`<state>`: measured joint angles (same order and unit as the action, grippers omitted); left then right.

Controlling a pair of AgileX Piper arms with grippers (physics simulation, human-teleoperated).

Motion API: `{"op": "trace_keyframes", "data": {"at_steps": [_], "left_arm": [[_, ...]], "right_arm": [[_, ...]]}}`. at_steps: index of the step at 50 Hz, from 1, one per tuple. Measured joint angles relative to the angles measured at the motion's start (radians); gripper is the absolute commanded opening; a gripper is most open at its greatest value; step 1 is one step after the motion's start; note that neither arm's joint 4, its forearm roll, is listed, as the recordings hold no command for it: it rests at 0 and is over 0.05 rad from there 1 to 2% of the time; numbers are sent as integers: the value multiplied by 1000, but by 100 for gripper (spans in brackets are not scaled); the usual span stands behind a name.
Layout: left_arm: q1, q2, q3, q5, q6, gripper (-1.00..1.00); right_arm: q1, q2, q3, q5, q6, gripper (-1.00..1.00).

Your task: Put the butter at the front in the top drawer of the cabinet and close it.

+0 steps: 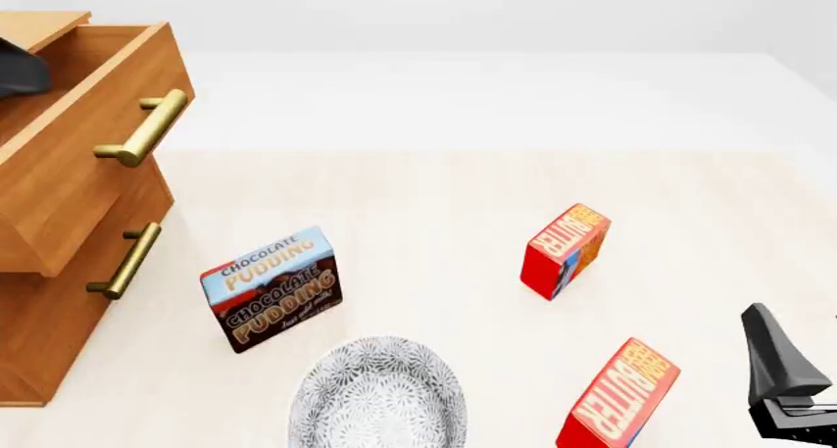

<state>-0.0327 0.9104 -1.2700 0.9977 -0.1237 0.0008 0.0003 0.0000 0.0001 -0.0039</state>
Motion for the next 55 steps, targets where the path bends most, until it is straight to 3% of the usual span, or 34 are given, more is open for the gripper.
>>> {"op": "trace_keyframes", "data": {"at_steps": [55], "left_arm": [[59,98,129,-128,-25,100]], "right_arm": [[0,0,0,0,0,100]]}}
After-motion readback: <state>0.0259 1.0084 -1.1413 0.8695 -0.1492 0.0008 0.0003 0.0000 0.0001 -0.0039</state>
